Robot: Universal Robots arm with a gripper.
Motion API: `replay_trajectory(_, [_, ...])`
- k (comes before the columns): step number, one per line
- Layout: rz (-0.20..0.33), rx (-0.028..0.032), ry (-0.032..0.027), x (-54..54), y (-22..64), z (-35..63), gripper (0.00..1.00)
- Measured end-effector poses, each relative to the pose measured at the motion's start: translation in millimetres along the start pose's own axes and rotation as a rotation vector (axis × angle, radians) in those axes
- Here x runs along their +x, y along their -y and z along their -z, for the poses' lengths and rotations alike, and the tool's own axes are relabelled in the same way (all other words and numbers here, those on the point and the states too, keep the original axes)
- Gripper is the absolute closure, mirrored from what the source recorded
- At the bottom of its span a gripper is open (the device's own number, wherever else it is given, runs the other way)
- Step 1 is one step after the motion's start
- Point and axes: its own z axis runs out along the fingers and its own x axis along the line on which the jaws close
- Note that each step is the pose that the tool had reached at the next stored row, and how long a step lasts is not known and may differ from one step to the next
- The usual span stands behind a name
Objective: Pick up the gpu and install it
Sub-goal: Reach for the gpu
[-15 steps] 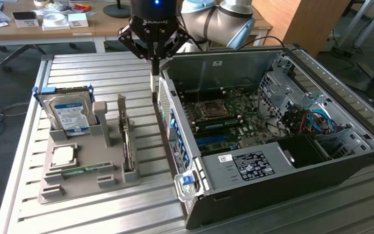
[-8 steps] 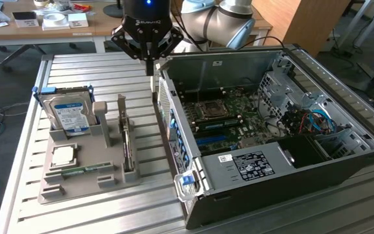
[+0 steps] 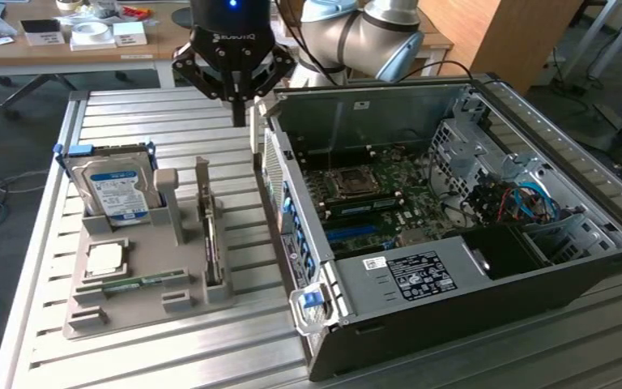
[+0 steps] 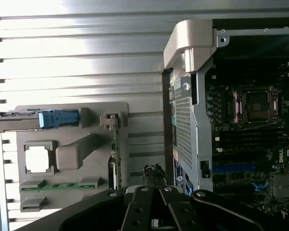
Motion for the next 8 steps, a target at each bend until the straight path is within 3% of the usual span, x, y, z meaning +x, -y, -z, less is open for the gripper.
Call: replay_trajectory(8, [0.000,0.0001,0.0001,15.8,1.2,0.2,0.89])
